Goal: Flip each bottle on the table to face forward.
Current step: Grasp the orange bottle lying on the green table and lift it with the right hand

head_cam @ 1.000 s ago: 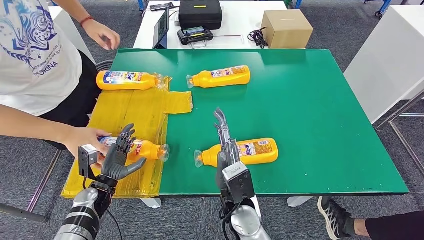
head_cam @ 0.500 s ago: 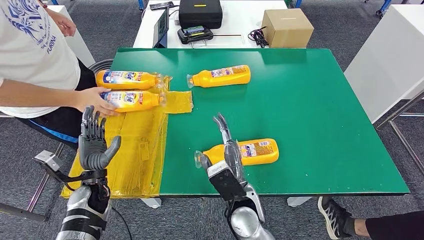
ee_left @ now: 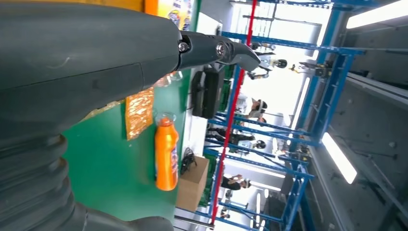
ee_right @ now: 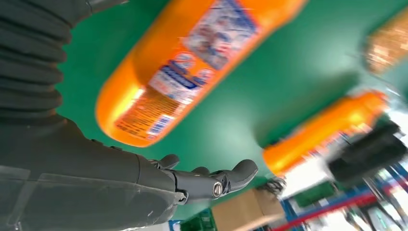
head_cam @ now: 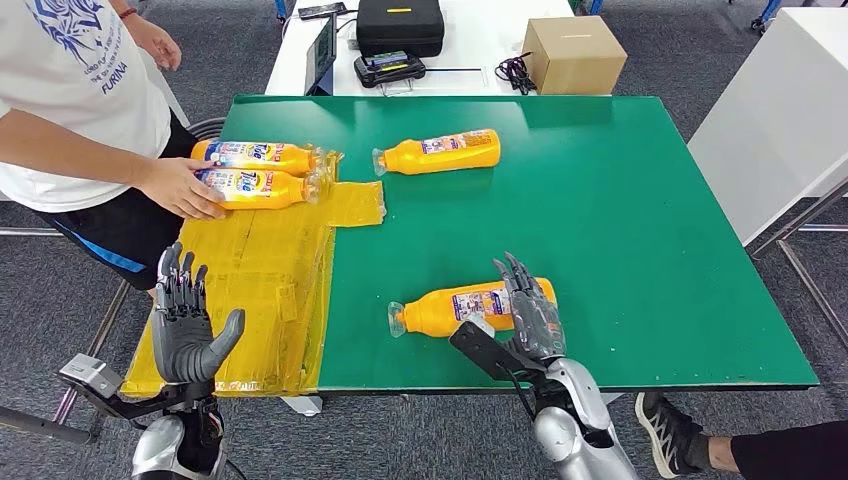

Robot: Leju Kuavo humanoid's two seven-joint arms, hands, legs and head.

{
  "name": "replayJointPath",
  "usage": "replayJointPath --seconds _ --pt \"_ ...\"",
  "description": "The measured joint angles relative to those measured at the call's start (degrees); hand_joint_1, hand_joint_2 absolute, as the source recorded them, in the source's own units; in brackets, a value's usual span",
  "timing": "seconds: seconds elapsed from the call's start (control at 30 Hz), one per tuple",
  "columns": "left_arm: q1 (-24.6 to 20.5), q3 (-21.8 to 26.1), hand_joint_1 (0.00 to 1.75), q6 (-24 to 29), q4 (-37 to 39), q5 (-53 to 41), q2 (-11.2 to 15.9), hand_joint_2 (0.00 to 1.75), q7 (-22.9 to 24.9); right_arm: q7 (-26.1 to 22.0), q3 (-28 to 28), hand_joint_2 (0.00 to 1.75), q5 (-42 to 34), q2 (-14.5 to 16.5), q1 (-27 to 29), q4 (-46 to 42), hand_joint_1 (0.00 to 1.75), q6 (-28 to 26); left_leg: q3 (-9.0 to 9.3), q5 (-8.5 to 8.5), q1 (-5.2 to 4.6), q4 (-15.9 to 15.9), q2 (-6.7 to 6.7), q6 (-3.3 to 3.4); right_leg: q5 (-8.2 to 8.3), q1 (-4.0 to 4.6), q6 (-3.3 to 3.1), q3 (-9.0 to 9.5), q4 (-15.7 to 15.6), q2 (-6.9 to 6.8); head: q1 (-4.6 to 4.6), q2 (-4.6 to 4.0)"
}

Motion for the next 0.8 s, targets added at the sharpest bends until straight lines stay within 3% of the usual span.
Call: replayJointPath --seconds 0.13,0.27,0.6,0.8 --pt "0.6 0.0 0.00 0.1 0.1 -1.1 -0.2 1.75 0.2 2.9 0.0 1.75 3.3 -3.5 -2.1 1.4 0.00 3.2 -0.02 0.00 0.00 0.0 0.01 0.00 0.01 0.00 0.01 -0.01 0.0 0.01 -0.01 0.00" --pt "0.7 -0.1 0.00 0.0 0.7 -2.7 -0.4 1.75 0.5 2.9 0.4 1.75 2.9 -5.6 -6.5 5.3 0.00 6.8 -0.02 0.01 0.00 0.0 0.07 0.00 0.04 0.00 0.06 -0.02 0.0 0.04 0.00 0.00" --pt "-0.1 -1.7 0.00 -0.2 3.6 -4.2 -0.9 1.75 0.5 1.7 4.9 1.75 1.2 -5.9 -17.0 15.4 0.00 9.9 -0.01 0.02 0.01 0.0 0.06 0.00 0.06 0.01 0.09 -0.02 0.0 0.05 -0.01 0.00" --pt "-0.5 -2.0 0.00 -0.4 5.1 -4.3 -0.9 1.75 0.6 1.6 7.2 1.75 0.9 -5.8 -20.4 19.6 0.00 10.7 -0.02 0.02 0.00 0.0 0.06 0.01 0.06 0.00 0.09 -0.03 0.0 0.05 0.00 0.00"
